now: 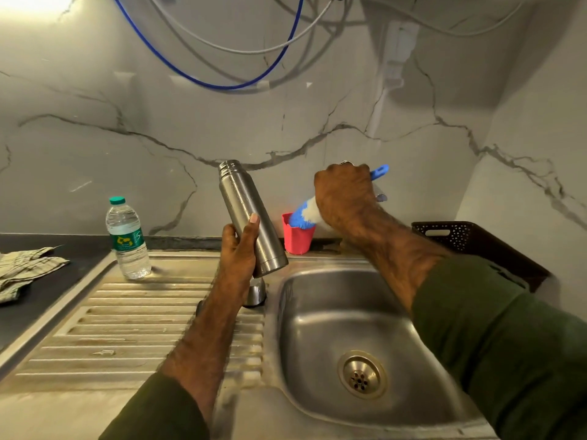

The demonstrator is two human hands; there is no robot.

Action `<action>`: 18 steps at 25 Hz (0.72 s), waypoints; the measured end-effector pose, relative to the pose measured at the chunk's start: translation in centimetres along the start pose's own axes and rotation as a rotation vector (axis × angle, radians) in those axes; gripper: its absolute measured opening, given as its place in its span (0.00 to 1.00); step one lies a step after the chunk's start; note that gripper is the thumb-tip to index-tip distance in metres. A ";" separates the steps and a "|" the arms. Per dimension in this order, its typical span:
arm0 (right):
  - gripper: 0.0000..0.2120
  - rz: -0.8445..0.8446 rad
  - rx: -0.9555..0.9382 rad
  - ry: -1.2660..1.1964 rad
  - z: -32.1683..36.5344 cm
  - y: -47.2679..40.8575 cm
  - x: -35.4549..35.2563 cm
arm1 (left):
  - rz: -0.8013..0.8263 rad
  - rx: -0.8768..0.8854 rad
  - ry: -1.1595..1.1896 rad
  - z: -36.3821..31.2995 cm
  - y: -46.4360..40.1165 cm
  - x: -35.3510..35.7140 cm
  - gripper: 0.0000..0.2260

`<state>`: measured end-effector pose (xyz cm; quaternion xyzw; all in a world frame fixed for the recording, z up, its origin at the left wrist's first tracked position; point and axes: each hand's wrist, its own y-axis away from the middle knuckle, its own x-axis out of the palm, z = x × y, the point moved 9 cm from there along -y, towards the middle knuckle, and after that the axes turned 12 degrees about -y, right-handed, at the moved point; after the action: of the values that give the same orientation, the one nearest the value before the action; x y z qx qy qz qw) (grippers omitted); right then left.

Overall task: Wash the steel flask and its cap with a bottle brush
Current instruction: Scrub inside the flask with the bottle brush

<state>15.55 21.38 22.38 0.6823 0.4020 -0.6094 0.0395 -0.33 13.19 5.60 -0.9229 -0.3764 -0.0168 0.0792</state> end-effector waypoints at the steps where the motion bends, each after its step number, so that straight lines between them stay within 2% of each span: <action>1: 0.14 0.012 -0.033 0.021 0.5 -0.7 0.1 | 0.007 0.002 -0.011 -0.1 0.2 0.2 0.27; 5: 0.16 0.037 -0.185 0.166 3.0 -3.6 0.8 | 0.024 0.010 -0.030 -0.4 0.6 0.4 0.29; 12: 0.09 -0.026 -0.366 0.321 5.2 -7.2 2.9 | 0.015 -0.005 0.012 0.0 0.2 -0.1 0.34; 15: 0.12 -0.010 -0.387 0.372 4.8 -7.3 3.7 | 0.009 -0.006 0.018 0.0 0.2 -0.3 0.32; 18: 0.15 -0.073 -0.424 0.436 5.1 -6.3 3.6 | 0.005 -0.007 0.023 0.1 0.2 -0.3 0.33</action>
<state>7.44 24.67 20.73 0.7587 0.5434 -0.3520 0.0716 -0.40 12.89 5.47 -0.9238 -0.3732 -0.0286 0.0806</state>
